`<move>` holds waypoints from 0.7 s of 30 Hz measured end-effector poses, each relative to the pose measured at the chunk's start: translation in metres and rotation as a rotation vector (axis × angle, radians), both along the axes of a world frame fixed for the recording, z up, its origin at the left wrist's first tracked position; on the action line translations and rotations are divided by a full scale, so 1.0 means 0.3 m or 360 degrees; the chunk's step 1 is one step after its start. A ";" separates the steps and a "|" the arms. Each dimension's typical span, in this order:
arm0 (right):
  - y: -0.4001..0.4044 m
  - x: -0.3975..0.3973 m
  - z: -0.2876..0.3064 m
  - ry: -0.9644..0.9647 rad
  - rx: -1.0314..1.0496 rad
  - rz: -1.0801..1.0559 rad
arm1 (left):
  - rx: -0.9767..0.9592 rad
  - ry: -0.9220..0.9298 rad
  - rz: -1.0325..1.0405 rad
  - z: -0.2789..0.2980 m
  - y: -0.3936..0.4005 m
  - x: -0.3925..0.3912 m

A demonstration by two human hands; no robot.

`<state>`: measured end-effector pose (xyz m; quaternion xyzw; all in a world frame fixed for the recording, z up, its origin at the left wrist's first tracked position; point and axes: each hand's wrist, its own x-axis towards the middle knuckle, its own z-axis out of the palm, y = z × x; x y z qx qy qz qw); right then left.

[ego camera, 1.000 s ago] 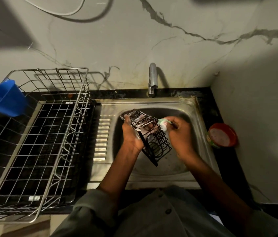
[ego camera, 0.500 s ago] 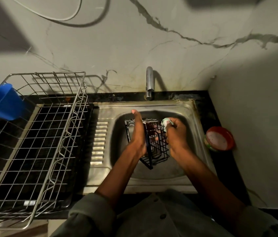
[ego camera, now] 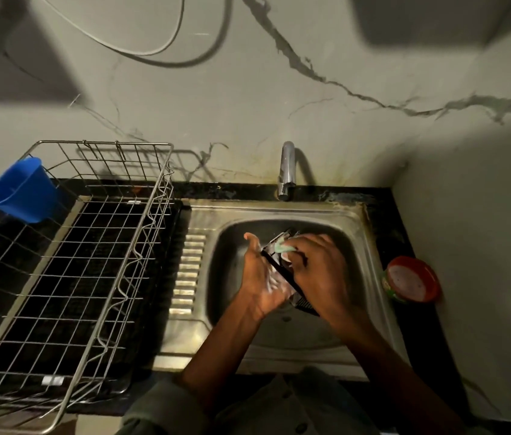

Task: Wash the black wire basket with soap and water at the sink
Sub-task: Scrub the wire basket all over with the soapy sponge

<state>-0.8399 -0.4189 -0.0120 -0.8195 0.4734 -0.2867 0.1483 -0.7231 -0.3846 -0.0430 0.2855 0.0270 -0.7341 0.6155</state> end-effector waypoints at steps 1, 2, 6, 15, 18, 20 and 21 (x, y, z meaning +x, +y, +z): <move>-0.017 -0.008 0.007 0.0007 0.0021 -0.0069 | -0.0034 -0.0002 -0.0013 -0.002 0.004 0.002; -0.039 -0.017 0.017 -0.0007 0.0038 -0.0198 | -0.0069 -0.0021 -0.0034 -0.003 0.009 0.007; -0.055 -0.019 0.032 0.0224 0.0123 -0.0247 | -0.0030 -0.0064 -0.0006 -0.001 0.008 0.010; -0.009 0.042 0.063 0.0184 0.0151 0.0352 | 0.0168 -0.0264 -0.0027 -0.007 0.001 0.057; 0.015 0.032 0.064 0.0099 0.0228 0.0550 | 0.0180 -0.0220 -0.0050 -0.004 -0.005 0.059; 0.038 0.028 0.051 -0.0036 0.0380 0.0511 | 0.0199 -0.0219 -0.0067 -0.005 -0.005 0.063; 0.043 0.039 0.051 -0.0123 0.0444 0.0402 | 0.0202 -0.0251 -0.0057 -0.006 -0.004 0.064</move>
